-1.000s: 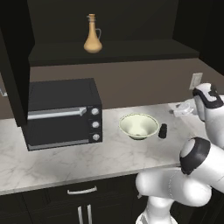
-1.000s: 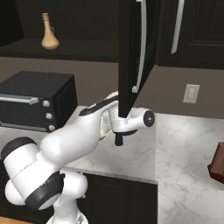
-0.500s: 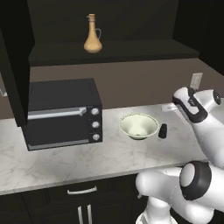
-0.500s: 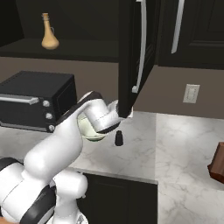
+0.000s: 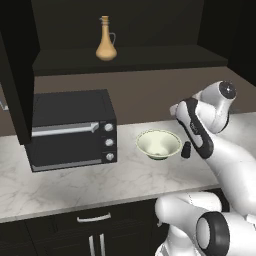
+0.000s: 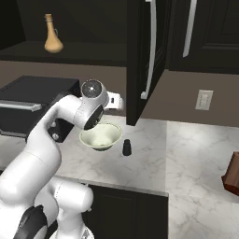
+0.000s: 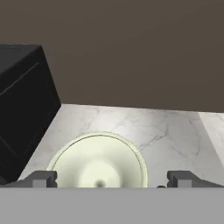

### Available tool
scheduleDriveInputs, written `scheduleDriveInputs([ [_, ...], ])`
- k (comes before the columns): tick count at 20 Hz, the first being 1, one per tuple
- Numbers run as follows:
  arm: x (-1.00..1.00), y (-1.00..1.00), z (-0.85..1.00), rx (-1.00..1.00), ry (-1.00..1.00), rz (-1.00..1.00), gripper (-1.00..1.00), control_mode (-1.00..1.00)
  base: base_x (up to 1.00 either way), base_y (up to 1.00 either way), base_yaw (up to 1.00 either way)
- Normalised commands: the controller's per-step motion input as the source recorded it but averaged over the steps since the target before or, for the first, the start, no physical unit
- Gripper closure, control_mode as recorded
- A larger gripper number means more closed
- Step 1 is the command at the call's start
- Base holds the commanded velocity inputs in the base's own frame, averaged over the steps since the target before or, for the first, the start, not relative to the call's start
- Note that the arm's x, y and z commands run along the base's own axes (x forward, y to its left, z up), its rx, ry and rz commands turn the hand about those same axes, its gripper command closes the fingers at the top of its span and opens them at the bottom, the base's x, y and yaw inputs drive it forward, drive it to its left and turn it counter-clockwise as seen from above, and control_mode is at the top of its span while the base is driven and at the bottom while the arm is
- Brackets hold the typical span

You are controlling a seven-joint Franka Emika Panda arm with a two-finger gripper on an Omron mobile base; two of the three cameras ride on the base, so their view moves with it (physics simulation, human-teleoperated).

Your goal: Retrieve the bottle and the shaker from the cabinet and place them next to the mixing bowl on the counter. Then add garlic from the fridge to the mixing bowl.

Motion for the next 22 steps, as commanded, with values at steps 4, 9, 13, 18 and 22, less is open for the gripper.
scheduleDriveInputs([
  [4, -0.75, 0.18, 0.72, -0.03, 0.00, 0.01, -1.00, -1.00, 0.00, 0.00, 0.00],
  [9, -0.84, 0.44, 0.65, 0.00, 0.00, 0.03, -1.00, -1.00, 0.00, 0.00, 0.00],
  [13, -0.21, 0.71, 0.63, 0.00, -0.01, 0.00, -1.00, -1.00, 0.00, 0.00, 0.00],
  [18, -0.19, 0.84, 0.37, -0.02, -0.08, 0.00, -1.00, -1.00, 0.00, 0.00, 0.00],
  [22, -0.32, 0.56, 0.23, 0.01, -0.19, 0.05, -1.00, -1.00, 0.00, 0.00, 0.00],
])
